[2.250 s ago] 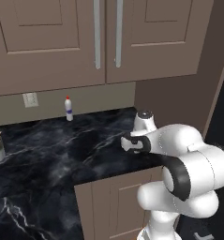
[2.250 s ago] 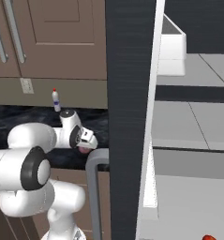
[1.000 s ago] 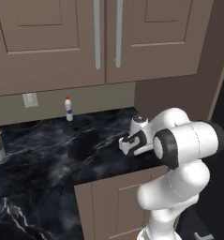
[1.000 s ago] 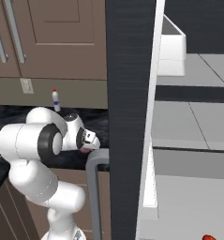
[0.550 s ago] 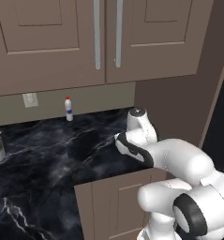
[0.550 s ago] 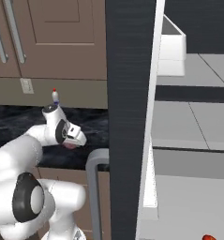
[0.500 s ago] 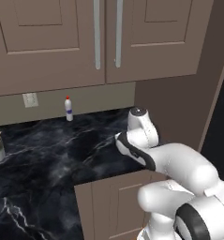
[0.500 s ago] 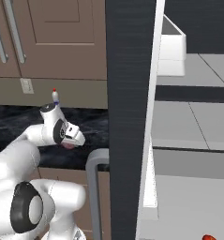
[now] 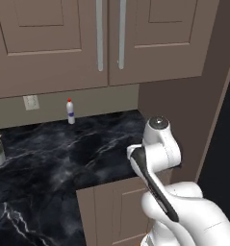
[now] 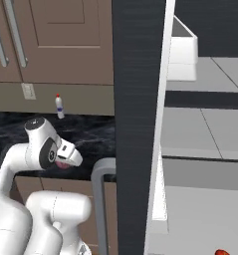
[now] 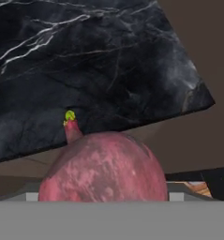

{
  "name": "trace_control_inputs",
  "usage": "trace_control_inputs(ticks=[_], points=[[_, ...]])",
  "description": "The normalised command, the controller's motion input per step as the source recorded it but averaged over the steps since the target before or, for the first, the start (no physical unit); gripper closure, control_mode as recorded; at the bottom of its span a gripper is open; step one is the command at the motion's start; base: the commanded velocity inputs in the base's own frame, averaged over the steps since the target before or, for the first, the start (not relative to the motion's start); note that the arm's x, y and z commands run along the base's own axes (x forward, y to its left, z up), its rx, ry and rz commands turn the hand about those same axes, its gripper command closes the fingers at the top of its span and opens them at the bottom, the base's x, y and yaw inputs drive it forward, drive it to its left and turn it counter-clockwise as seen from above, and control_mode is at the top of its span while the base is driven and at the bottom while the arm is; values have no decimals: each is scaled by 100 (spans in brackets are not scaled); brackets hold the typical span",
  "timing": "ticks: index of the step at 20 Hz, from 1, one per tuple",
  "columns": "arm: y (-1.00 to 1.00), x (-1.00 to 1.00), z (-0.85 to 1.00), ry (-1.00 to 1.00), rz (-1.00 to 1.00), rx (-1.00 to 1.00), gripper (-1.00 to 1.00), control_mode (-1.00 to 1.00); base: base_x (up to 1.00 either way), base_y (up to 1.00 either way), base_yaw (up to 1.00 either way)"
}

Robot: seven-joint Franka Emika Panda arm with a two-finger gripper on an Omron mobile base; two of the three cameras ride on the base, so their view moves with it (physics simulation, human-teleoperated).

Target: Place the onion and tomato inside the fridge drawer. Close the drawer after placing the vegetables.

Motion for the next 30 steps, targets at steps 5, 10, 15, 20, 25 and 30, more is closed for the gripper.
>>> trace_control_inputs(ticks=[5, 10, 15, 20, 25, 30], points=[[2, 0, -1, -1, 0, 0, 100, 100, -40, 0, 0], [0, 0, 0, 0, 0, 0, 100, 100, -100, 0, 0], [0, 0, 0, 0, 0, 0, 100, 100, -100, -34, 0], [0, 0, 0, 0, 0, 0, 100, 100, -75, -95, 0], [0, 0, 0, 0, 0, 0, 100, 100, -5, -100, 4], [0, 0, 0, 0, 0, 0, 100, 100, 35, -98, 15]])
